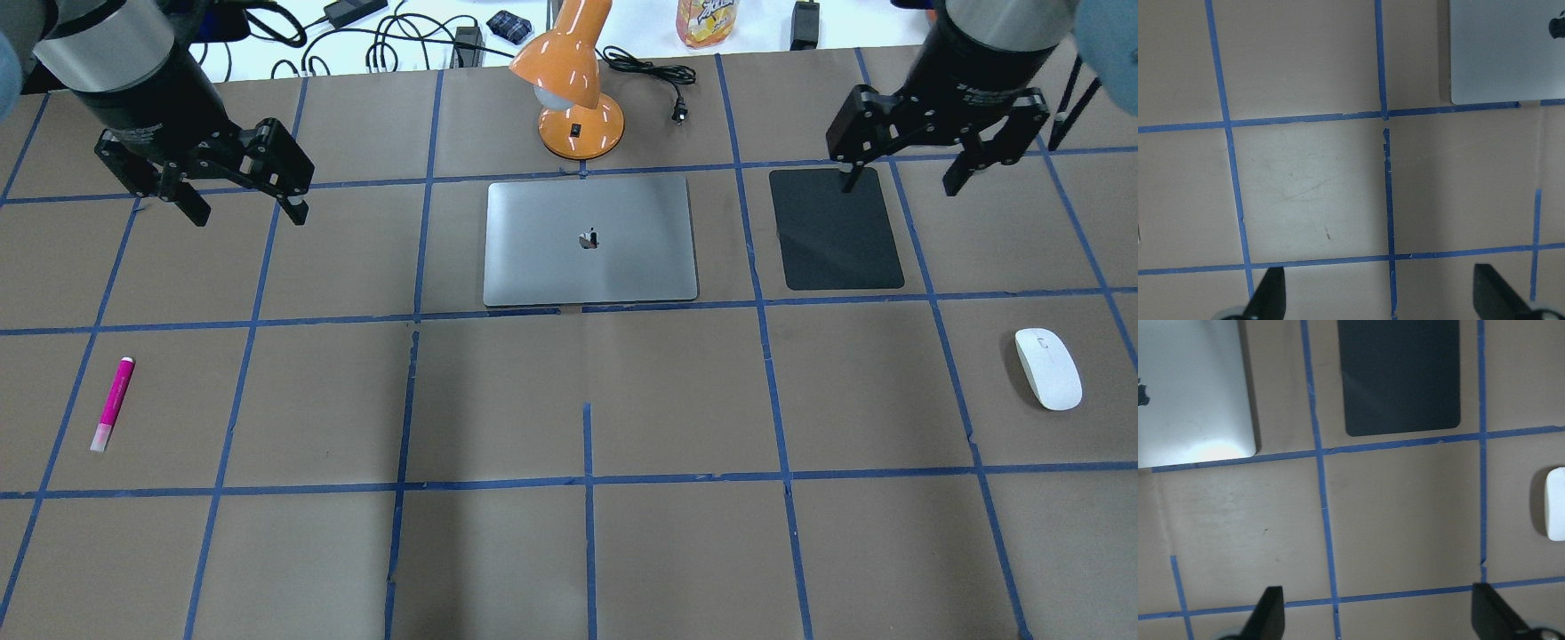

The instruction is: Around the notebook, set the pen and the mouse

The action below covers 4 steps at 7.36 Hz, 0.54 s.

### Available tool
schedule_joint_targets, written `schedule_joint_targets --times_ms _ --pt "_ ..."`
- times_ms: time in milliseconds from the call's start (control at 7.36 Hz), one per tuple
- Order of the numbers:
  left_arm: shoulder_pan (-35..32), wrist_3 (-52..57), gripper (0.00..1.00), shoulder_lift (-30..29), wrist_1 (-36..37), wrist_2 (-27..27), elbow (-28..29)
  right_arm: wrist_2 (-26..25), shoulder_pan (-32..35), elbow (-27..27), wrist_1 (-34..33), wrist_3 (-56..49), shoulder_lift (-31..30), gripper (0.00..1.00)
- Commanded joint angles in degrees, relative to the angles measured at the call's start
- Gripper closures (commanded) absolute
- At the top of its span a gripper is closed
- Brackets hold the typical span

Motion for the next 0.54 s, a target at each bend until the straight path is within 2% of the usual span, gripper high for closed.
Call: schedule_joint_targets --times_ms 0,136,272,407 --pt "19.66 16.67 0.0 -1.13 13.29 -0.59 -13.4 -1.5 -12.86 1.62 -3.01 -17.27 0.73 0.0" --pt "25.41 26.44 0.0 -1.92 20.25 -2.6 -19.21 -1.69 -17.44 5.63 -6.52 -19.44 2.3 0.0" --pt "28.08 33.85 0.0 -4.53 30.41 -4.18 -23.18 -1.69 -19.75 12.29 -16.56 -22.5 4.32 0.0" --pt "28.71 35.66 0.0 -7.43 38.08 -3.5 -24.7 -1.86 -21.08 18.36 -24.32 -24.45 6.08 0.0"
